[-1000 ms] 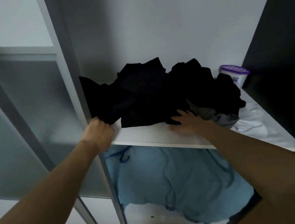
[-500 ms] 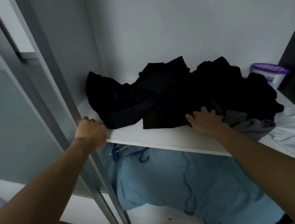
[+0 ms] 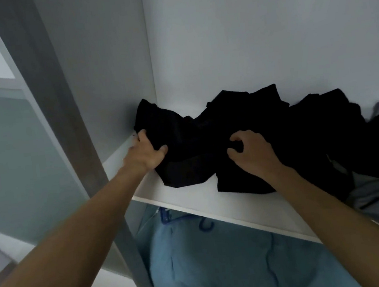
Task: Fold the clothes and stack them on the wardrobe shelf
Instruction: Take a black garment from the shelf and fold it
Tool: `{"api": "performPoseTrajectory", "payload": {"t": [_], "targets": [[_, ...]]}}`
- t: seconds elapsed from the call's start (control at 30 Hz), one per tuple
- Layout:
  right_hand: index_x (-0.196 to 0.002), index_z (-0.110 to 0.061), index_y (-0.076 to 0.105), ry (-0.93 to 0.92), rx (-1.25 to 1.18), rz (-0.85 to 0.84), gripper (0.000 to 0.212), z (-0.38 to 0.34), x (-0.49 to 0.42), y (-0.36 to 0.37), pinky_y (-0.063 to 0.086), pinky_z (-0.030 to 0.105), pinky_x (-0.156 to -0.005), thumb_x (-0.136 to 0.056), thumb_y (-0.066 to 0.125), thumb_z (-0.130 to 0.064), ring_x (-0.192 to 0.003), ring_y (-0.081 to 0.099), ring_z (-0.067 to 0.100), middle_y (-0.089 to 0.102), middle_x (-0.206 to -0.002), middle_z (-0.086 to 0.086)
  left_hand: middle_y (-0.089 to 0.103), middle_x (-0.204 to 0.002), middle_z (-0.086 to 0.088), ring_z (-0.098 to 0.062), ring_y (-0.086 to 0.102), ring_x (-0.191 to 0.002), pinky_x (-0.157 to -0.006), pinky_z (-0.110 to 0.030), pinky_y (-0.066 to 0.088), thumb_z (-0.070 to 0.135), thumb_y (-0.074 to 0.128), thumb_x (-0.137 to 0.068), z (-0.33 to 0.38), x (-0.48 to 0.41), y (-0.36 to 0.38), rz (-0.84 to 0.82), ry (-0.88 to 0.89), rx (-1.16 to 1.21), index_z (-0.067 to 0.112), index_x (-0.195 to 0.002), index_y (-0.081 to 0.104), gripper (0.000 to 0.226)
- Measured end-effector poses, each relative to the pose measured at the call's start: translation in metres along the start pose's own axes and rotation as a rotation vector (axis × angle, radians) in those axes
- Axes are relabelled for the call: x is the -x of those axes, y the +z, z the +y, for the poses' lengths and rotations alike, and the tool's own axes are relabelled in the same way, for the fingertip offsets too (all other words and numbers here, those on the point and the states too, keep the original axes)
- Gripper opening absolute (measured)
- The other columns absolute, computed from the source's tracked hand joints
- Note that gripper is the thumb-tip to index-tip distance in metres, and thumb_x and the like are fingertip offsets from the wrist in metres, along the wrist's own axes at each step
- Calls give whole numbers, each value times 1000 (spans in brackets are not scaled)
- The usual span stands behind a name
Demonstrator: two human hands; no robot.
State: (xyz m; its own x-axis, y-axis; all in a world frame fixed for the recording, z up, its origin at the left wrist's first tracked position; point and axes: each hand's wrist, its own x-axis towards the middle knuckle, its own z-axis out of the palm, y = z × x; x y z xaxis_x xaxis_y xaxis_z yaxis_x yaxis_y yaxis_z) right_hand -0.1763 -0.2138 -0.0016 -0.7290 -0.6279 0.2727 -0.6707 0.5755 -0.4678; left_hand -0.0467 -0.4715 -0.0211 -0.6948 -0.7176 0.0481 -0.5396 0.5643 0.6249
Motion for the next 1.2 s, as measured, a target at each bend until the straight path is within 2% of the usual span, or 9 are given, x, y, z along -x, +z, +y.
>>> {"api": "performPoseTrajectory", "payload": {"t": [0.07,0.23,0.33,0.4,0.53,0.73,0.87,1.03,1.2], "targets": [[-144,-15,45,-10,-183,-75,62,-18,-18,12,36,27,-107,-90,68,-34,-131,47,20,50,-143,4,38,-155,-13,-34,44,-137,-117,-42,34,35,63,-94,-5,-20,1,-91,-141,394,11,-153,21,77],[-158,-23,15,59,-351,-201,99,-72,-95,35,22,24,-112,-83,75,-48,-145,28,15,26,-161,-2,50,-141,-7,-25,54,-124,-106,-26,37,37,62,-94,-23,-30,6,-191,-197,641,8,-152,23,76],[-144,-20,48,54,-193,-396,70,-98,-118,56,39,28,-105,-86,73,-49,-122,53,14,55,-138,-3,57,-139,-13,-30,61,-117,-104,-41,50,46,65,-89,-15,-30,8,-228,-332,930,11,-152,31,80],[-101,-11,67,3,-3,-419,25,-111,-113,75,52,37,-85,-94,65,-35,-89,65,19,69,-100,6,59,-135,-14,-31,63,-113,-99,-44,54,58,67,-83,-12,-26,3,-264,-457,1101,13,-151,36,87],[-79,-5,60,12,127,-343,30,-119,-57,100,53,38,-60,-99,54,-28,-67,62,22,64,-77,9,54,-142,-15,-34,57,-123,-107,-48,47,62,79,-71,-8,-15,-3,-347,-535,1319,13,-153,34,106],[-67,-17,49,-37,245,-474,36,-121,41,87,42,28,-53,-99,53,-33,-61,55,13,54,-68,-3,61,-122,-15,-30,62,-106,-94,-47,56,0,64,-84,0,24,11,-256,-467,1187,10,-149,36,71],[-96,-22,68,14,-119,-578,15,-107,91,40,53,24,-75,-96,63,-35,-86,67,6,70,-92,-8,61,-128,-7,-25,64,-106,-94,-43,56,-2,56,-85,3,62,8,-196,-308,1192,25,-151,38,74],[-131,-23,61,275,-426,-164,46,-77,134,-16,47,9,-84,-91,67,-45,-103,60,-8,67,-116,-13,65,-126,-8,-21,68,-102,-92,-37,58,3,56,-92,11,110,-2,-33,-162,1162,27,-144,50,57],[-123,-28,63,360,-614,-54,56,-72,155,-55,52,29,-87,-82,64,-65,-106,66,9,69,-115,-11,72,-112,-2,-14,71,-90,-80,-27,59,3,51,-92,22,173,-16,89,-16,1142,32,-119,69,44]]}}
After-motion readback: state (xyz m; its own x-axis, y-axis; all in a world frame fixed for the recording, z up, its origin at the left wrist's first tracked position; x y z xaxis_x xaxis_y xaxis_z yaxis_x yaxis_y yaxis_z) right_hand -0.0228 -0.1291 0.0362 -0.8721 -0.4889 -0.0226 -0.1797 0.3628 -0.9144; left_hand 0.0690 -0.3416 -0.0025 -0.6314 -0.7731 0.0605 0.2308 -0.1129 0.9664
